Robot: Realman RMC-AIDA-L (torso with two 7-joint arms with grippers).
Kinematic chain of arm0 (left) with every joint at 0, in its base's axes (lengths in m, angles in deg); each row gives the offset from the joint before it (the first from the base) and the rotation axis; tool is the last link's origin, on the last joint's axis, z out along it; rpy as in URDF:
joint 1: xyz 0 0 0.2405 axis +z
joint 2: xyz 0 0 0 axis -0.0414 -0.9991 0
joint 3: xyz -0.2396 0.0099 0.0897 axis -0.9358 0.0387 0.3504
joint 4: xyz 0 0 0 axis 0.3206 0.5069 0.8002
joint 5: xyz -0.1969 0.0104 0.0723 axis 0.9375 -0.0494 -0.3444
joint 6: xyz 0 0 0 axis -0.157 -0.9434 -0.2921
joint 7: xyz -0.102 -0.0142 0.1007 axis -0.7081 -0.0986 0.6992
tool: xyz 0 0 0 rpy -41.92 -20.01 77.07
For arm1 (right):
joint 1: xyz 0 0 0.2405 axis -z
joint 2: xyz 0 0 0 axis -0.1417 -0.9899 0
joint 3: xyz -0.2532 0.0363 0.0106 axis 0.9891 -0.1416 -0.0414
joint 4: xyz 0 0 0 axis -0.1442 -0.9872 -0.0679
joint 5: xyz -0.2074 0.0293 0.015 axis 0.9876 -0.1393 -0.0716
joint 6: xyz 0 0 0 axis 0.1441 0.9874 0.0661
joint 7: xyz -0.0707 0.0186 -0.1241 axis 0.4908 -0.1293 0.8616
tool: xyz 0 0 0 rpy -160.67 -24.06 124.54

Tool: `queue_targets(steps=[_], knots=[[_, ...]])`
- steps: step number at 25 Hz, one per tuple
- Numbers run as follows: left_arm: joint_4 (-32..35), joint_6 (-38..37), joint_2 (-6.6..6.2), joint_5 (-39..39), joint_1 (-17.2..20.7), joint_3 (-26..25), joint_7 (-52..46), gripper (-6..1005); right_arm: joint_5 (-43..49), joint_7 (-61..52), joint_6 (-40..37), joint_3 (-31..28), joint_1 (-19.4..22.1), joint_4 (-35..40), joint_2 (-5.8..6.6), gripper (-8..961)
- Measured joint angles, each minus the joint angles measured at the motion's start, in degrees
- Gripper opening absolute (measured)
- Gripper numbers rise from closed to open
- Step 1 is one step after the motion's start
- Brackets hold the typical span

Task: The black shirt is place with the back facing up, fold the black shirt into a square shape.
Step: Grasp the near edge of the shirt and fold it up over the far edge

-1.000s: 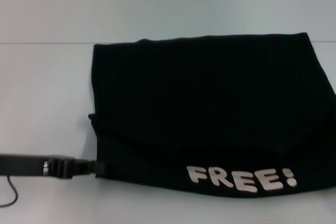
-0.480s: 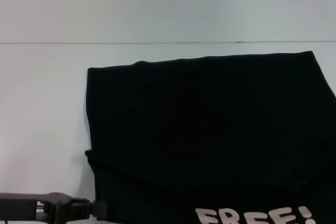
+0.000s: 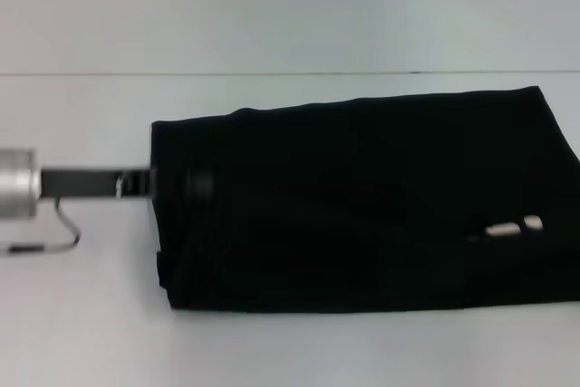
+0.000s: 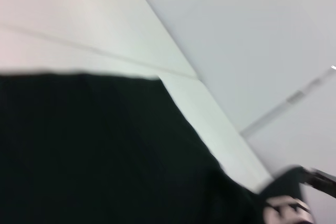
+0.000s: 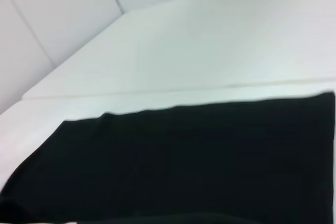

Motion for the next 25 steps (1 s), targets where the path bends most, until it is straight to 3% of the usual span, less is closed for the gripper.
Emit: queue_targets(steps=[6,12,19,25], knots=[[-4.3,19.4,-0.70,-0.1,-6.5,0.7,-2.4,-1,0.2,-3.9,14.2,6.0,-7.9,-7.9,1.44,49],[-5.5,34.3,0.27,0.0,-8.5,1.6,-2.1,-1,0.0,-7.5,31.5,13.2,-14.5,-15.5,1.85,49],[-7.6,43.6,0.64,0.1,-10.1,5.7,-2.0,-1,-0.2,-6.8,47.3,17.9,-21.1,-22.0,1.01,49],[-7.5,45.4,0.49,0.1,-11.4,5.8,-2.0,-1,-0.3,-6.8,53.1,20.5,-24.7,-23.1,0.47,50]])
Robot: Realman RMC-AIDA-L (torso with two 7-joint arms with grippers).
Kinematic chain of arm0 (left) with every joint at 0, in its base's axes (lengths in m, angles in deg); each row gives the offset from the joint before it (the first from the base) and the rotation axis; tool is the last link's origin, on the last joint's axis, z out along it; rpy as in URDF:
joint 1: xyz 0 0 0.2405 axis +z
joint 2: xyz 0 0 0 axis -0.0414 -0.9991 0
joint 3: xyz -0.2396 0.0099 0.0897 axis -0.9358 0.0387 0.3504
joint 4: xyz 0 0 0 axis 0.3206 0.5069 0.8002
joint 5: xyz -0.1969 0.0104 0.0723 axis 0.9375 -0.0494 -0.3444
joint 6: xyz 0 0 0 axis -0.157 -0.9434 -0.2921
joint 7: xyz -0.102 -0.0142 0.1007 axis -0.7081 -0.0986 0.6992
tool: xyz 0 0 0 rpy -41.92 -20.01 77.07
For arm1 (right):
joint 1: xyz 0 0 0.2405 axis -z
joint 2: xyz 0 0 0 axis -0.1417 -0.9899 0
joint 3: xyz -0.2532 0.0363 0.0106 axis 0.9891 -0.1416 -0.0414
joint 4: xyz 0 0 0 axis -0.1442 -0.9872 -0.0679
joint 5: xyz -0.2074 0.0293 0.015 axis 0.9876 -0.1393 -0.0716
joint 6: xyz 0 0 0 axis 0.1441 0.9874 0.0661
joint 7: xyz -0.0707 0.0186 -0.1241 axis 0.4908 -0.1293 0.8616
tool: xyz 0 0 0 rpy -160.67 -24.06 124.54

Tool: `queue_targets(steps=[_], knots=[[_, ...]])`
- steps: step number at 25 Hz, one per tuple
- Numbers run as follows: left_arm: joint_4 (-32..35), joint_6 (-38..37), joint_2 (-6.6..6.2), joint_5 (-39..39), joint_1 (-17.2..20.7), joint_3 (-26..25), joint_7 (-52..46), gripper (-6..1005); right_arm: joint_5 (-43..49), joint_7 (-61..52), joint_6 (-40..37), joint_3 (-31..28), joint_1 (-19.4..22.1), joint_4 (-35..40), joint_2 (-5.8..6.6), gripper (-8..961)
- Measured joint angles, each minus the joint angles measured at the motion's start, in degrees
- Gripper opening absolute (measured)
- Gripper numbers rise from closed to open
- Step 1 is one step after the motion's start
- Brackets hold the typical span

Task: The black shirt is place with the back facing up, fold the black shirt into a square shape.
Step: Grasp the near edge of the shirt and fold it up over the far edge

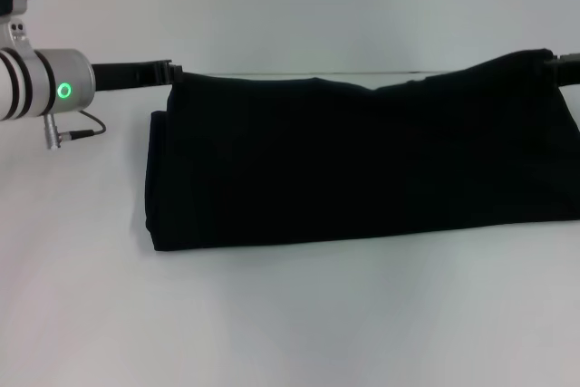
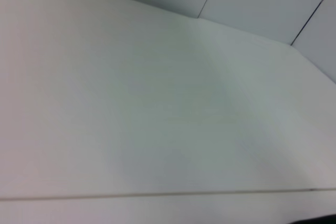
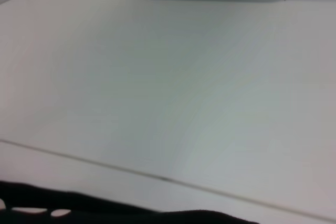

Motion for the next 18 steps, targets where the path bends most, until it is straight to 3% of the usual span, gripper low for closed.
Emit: queue_targets(steps=[18], knots=[[-0.3,5.3,0.48,0.1,-1.5,0.0,0.8,0,-0.2,0.2,5.8,1.7,-1.5,-0.8,-0.35,55]])
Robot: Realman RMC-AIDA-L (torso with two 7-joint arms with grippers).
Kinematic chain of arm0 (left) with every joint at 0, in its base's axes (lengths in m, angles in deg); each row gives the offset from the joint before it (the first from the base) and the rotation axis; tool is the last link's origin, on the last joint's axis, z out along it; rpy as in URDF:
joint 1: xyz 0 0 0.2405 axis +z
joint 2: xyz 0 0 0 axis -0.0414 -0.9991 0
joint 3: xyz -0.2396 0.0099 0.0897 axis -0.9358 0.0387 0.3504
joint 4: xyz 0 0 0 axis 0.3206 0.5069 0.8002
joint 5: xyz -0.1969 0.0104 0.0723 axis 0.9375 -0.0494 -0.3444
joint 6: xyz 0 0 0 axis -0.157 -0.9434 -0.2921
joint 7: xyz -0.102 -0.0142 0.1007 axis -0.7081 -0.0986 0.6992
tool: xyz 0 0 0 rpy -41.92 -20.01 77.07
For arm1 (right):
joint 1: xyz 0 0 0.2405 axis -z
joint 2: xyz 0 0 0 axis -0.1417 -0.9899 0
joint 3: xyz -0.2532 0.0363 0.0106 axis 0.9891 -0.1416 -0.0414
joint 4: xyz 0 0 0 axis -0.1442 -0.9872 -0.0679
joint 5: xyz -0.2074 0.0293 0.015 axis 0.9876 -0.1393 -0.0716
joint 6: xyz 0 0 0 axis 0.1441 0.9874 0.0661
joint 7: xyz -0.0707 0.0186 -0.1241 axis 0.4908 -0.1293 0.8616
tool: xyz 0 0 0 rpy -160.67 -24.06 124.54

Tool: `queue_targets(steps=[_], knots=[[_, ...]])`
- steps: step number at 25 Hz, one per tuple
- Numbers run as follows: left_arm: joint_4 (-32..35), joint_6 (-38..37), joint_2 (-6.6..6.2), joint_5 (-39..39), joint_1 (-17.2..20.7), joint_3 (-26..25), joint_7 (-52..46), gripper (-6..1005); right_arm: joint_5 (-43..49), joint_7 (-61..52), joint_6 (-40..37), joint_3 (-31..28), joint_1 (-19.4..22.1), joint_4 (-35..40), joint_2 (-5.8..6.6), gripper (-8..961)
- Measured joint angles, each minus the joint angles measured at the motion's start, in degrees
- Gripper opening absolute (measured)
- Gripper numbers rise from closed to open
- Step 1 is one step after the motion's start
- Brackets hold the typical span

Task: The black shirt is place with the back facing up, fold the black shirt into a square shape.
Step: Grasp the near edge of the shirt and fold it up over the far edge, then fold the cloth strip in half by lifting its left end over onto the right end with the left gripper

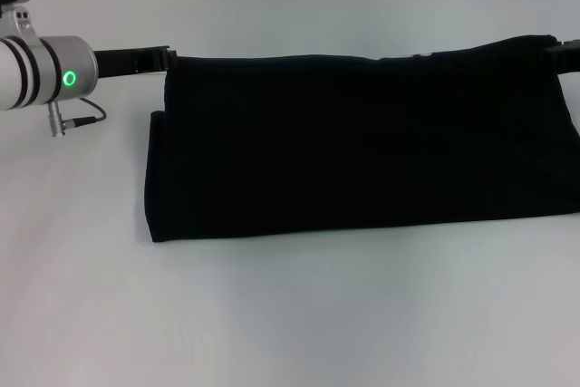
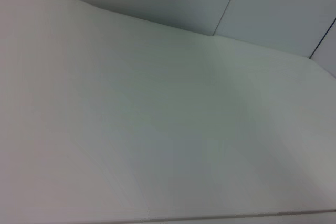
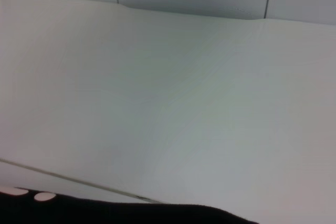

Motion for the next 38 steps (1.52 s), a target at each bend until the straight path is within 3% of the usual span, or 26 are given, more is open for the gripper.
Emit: queue_targets(steps=[5,12,17,21,24,27,29,35,38], knots=[[-0.1,0.6,0.45,0.0,-0.1,0.0,0.5,32,0.0,0.0,2.2,1.2,-0.1,-0.5,-0.77,57],[-0.1,5.3,2.31,3.1,0.6,0.0,1.7,102,0.0,0.0,5.2,4.9,-0.4,-1.4,-1.55,60],[-0.1,10.0,3.70,3.7,0.9,0.0,2.4,198,0.0,0.1,7.5,5.4,-0.3,-0.7,-1.79,235],[0.5,10.5,3.93,5.0,1.8,-0.1,2.6,275,0.0,-0.3,7.3,5.7,-0.1,0.8,-1.80,400],[2.3,4.9,3.28,5.5,3.1,0.0,2.3,392,-1.6,-1.9,1.3,5.3,0.5,2.3,-1.17,505],[5.6,-9.6,1.79,5.6,5.9,-0.1,0.8,509,-5.6,-3.9,-10.0,5.2,2.5,5.2,-0.19,572],[7.9,-19.6,0.88,5.6,8.0,-0.4,-0.9,745,-8.8,-4.9,-18.2,5.2,4.4,7.4,0.13,617],[12.6,-36.3,0.51,5.3,13.2,-0.5,-6.9,891,-16.8,-5.5,-37.2,5.2,9.2,9.7,0.73,768],[13.1,-41.0,0.47,4.7,14.8,-0.5,-9.0,891,-18.5,-5.2,-42.3,5.2,10.7,9.7,0.80,807]])
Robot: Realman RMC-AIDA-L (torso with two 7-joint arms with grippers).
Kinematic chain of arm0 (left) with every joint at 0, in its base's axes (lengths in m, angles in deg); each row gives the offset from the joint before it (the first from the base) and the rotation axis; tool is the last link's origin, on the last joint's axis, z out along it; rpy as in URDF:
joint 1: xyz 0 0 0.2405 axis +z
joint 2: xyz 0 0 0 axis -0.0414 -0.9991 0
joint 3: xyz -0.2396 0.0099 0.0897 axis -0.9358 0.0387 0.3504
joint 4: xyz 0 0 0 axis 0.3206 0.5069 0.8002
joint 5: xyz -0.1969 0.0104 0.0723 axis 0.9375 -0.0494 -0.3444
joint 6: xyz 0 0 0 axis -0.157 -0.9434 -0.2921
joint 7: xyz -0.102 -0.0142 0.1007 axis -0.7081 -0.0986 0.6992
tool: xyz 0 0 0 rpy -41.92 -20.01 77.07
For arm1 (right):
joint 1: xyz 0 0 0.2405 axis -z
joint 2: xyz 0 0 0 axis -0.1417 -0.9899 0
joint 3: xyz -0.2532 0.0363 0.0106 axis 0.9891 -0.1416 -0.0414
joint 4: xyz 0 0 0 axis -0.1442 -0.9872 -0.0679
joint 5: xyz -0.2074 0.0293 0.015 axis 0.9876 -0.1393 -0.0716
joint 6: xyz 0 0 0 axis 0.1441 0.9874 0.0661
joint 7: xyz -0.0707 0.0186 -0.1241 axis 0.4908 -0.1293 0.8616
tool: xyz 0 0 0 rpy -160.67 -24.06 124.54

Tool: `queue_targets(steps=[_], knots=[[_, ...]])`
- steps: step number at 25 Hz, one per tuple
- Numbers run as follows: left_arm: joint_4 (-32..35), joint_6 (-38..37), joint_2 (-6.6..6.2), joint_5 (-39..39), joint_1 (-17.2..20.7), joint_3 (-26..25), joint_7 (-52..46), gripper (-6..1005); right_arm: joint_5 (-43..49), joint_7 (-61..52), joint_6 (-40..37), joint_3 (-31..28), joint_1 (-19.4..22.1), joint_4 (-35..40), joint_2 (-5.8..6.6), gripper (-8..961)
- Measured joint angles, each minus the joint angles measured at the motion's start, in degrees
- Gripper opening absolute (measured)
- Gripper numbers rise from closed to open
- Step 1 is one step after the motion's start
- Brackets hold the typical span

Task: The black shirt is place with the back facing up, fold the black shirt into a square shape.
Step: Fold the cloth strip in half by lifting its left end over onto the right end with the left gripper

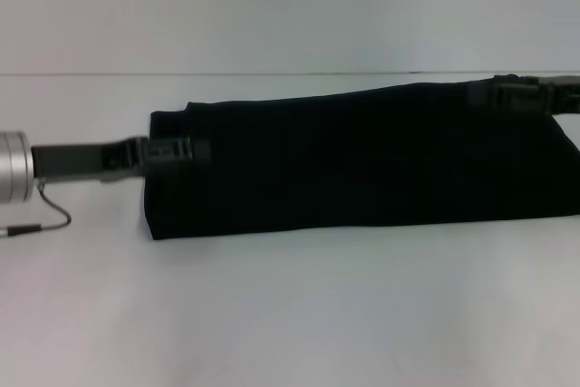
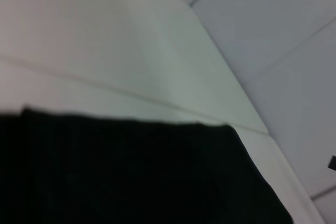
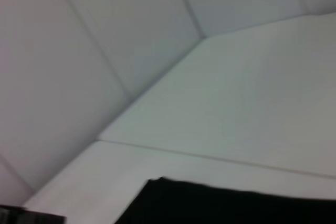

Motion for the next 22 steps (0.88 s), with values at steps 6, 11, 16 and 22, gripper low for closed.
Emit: queue_targets(steps=[6,11,16,22], knots=[[-1.1,-4.4,-0.07,-6.8,-0.3,0.4,-8.0,890,-0.4,0.3,-0.9,0.0,0.9,0.2,-0.57,806],[-4.8,-5.2,-0.87,-9.5,-2.3,0.6,-15.9,891,-0.9,0.4,-0.2,-0.3,0.7,0.2,-0.50,806],[-6.6,-2.7,-1.11,-11.1,-3.0,0.6,-24.8,891,-1.5,0.4,1.3,-0.4,0.3,0.4,-0.47,805],[-8.8,0.9,-1.06,-11.1,-2.6,0.0,-32.6,890,-2.6,0.2,2.6,-0.4,0.1,0.5,-0.55,805]])
